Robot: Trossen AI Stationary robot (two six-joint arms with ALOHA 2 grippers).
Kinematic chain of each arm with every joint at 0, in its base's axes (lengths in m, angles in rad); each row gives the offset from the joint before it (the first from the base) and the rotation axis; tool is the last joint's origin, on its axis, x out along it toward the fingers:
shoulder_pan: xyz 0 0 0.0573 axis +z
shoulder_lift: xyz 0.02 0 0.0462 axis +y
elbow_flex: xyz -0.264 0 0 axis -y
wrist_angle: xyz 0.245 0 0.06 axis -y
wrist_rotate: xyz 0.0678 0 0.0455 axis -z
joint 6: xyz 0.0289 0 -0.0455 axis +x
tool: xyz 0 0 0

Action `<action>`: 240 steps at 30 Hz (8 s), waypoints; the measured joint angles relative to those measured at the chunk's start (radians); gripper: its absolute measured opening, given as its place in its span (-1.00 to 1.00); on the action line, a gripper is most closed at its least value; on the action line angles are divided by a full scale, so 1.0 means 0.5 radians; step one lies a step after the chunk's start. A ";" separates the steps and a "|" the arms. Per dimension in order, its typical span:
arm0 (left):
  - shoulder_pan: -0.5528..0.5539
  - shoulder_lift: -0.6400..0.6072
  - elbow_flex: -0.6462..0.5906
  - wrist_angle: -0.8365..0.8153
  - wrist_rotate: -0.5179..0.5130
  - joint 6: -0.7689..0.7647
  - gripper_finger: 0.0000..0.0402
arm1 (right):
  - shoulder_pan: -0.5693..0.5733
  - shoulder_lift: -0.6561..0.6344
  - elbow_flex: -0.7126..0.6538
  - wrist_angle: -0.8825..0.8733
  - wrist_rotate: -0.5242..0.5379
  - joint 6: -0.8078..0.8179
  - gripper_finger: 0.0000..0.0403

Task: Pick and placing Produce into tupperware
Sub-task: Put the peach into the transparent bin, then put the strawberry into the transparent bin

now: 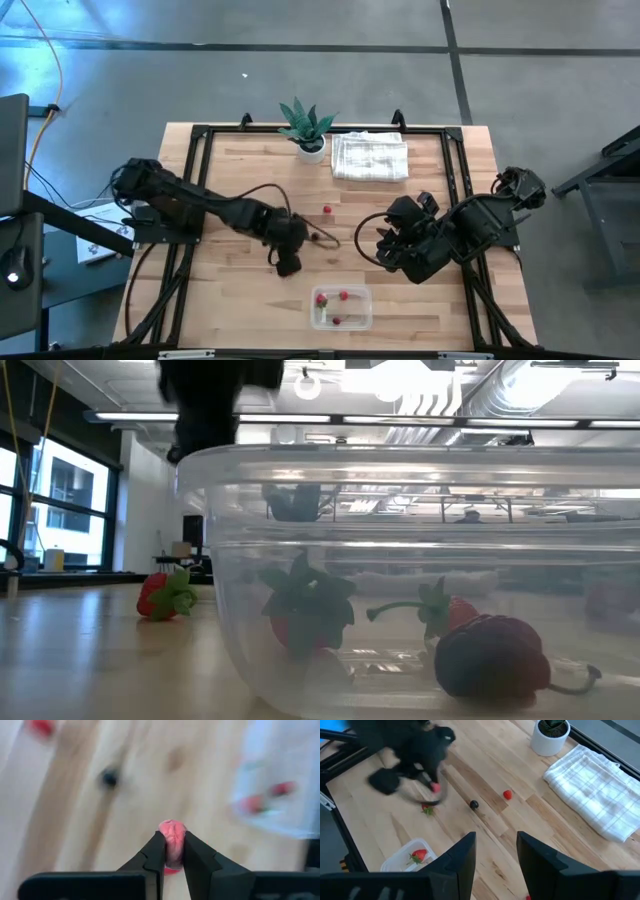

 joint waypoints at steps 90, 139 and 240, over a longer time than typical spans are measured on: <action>-0.193 -0.356 0.192 -0.566 -0.604 -0.161 0.11 | 0.543 -0.672 -1.972 0.494 -0.574 2.173 -0.34; -0.192 -0.354 0.186 -0.566 -0.643 -0.182 0.11 | -0.076 -0.912 -2.902 1.644 -0.809 2.419 -0.34; -0.192 -0.354 0.185 -0.561 -0.641 -0.342 0.11 | -0.408 -0.425 -2.568 1.619 -1.332 -0.982 -0.19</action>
